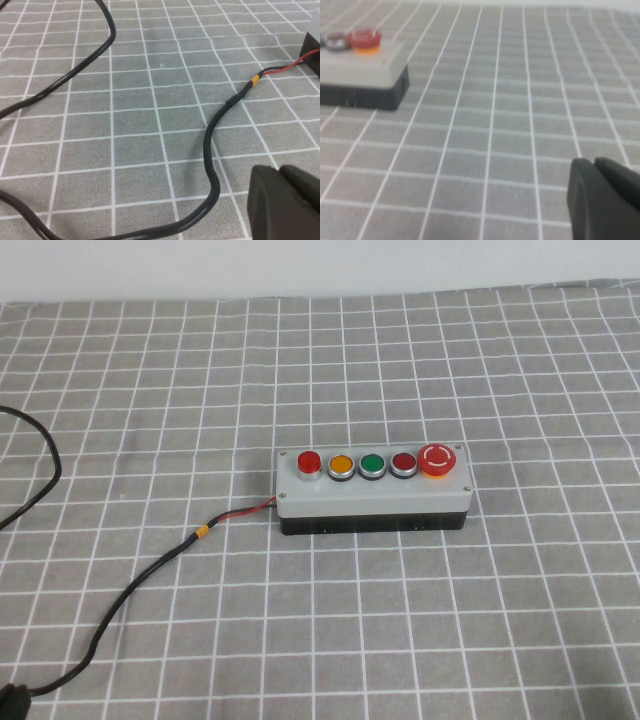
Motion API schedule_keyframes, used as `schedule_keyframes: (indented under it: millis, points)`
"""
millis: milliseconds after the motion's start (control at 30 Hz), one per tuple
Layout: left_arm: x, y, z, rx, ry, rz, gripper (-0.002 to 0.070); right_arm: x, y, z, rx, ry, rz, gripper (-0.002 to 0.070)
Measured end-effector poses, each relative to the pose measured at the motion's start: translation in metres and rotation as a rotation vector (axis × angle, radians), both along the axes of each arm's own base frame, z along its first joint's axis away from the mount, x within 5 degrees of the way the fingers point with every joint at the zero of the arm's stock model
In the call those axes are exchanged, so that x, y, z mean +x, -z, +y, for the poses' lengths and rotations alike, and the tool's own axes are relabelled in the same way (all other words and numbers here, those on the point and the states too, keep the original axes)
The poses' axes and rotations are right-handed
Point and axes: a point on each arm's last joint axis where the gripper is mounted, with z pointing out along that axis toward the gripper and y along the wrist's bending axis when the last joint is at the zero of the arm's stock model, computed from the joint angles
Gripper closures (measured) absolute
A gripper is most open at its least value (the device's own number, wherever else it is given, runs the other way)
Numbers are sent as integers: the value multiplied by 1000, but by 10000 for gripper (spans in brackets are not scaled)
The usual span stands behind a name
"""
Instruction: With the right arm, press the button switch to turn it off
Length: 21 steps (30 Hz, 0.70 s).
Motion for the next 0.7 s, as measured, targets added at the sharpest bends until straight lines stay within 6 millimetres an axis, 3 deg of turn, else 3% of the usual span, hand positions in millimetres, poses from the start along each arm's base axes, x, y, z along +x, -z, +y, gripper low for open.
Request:
schedule_keyframes:
  millis: [700]
  points:
    - [0, 0, 0, 0, 0, 0, 678, -1, 2, 1, 1, -6, 22, 693]
